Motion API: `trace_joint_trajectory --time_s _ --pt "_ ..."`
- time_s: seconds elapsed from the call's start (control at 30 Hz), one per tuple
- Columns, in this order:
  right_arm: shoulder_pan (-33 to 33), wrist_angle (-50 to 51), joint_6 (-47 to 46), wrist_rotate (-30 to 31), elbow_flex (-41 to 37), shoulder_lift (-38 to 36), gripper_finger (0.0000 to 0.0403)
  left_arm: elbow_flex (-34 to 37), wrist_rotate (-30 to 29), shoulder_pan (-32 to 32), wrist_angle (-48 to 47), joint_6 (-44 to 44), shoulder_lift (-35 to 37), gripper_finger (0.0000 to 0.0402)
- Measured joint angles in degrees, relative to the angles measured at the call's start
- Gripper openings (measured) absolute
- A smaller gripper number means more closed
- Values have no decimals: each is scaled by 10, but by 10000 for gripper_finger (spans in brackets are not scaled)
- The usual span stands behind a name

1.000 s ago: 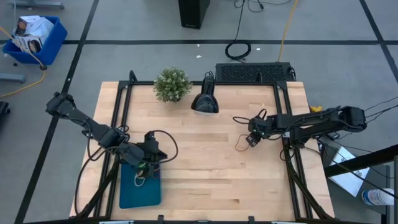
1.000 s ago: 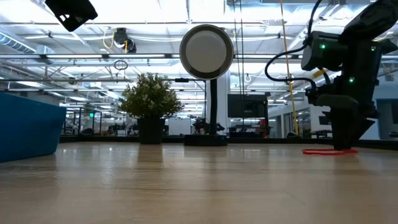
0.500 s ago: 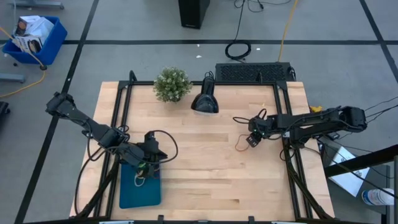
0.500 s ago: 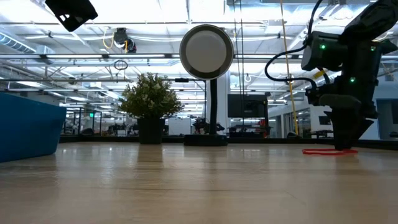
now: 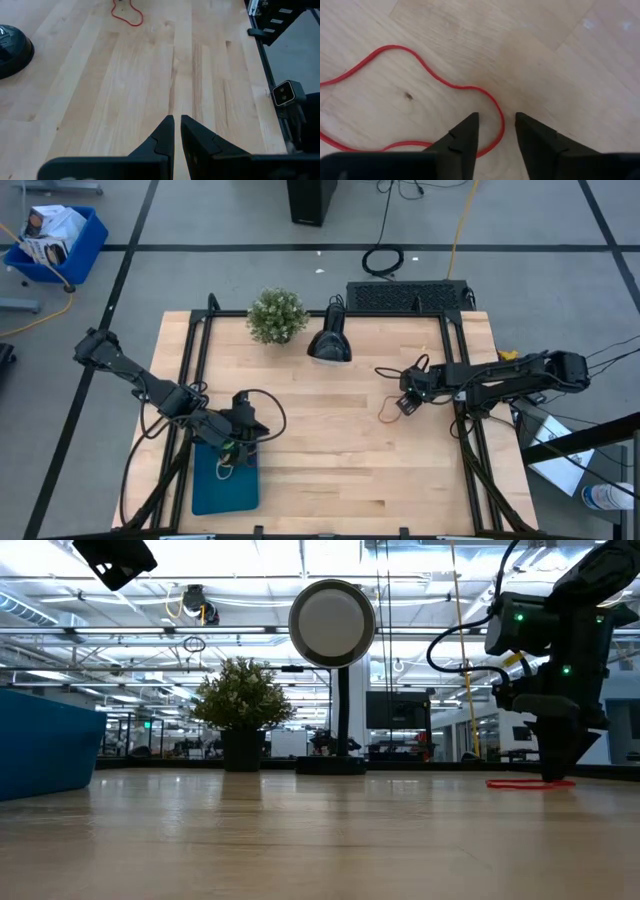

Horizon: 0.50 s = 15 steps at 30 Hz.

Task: Pick and place rubber bands into bin
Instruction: Put the red rubber band into the blue bin

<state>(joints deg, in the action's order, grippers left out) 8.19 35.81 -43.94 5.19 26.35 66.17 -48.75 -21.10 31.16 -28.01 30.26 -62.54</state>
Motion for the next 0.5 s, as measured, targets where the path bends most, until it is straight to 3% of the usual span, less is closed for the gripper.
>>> trace_joint_trajectory --time_s 0.4,0.5 --pt "0 -11 34 5 0 0 14 0 0 0 0 16 0 37" --pt "0 -15 52 6 0 0 3 0 0 0 0 15 0 37"
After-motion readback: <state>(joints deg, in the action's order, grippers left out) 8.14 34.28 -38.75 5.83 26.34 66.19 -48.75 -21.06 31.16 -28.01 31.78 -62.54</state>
